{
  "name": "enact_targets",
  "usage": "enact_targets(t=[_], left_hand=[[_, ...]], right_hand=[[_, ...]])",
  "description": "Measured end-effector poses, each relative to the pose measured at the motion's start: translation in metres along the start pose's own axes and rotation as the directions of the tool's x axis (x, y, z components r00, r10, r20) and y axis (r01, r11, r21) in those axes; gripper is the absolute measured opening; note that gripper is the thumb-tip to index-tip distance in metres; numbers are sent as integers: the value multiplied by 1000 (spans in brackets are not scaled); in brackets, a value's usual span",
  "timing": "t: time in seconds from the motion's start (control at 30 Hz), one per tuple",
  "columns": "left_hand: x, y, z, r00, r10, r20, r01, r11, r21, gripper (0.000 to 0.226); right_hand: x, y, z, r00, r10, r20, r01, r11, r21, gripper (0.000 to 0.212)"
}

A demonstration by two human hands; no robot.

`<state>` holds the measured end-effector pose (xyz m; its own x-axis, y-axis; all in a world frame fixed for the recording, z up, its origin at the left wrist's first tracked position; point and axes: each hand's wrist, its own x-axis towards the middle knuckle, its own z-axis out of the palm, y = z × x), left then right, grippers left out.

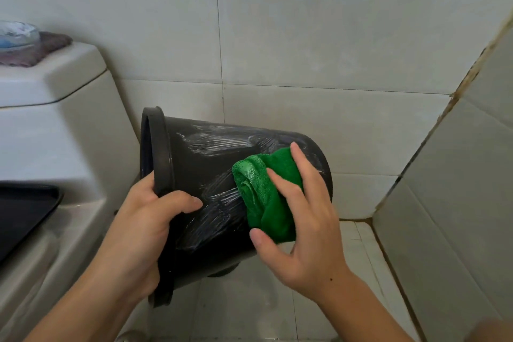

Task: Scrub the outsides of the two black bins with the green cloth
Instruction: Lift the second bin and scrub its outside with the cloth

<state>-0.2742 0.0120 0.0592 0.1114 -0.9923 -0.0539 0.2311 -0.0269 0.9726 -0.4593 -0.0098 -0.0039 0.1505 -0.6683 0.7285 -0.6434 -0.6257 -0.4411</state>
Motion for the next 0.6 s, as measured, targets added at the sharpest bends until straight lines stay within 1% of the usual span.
enact_targets(t=[0.07,0.13,0.27,0.4,0.47,0.53,0.57,0.6], left_hand=[[0,0,1,1000,-5,1,5,1000,6,31],[-1,-1,3,1000,-14,16,14,1000,5,32],[-3,-3,6,999,-26,44,26,1000,5,31],[-3,-2,7,1000,-12,7,11,999,35,32],[-2,0,5,1000,-6,4,6,1000,13,30],[-1,3,2,1000,-7,11,7,999,-32,37],[-1,4,0,1000,-2,15,3,999,-45,39],[-1,5,-1,1000,13,25,-12,999,-46,35]], right_hand=[[3,-4,0,999,49,-22,-48,998,50,57],[9,-2,3,995,47,-87,-49,999,-20,51],[14,-3,10,989,16,-145,-45,979,-197,55],[14,3,11,982,-15,-188,-27,975,-219,42],[12,18,7,977,-46,-206,-2,975,-224,40],[10,36,0,967,-19,-254,-42,972,-233,40],[11,45,-4,957,23,-288,-94,967,-235,40],[12,51,-7,943,86,-322,-164,961,-224,39]])
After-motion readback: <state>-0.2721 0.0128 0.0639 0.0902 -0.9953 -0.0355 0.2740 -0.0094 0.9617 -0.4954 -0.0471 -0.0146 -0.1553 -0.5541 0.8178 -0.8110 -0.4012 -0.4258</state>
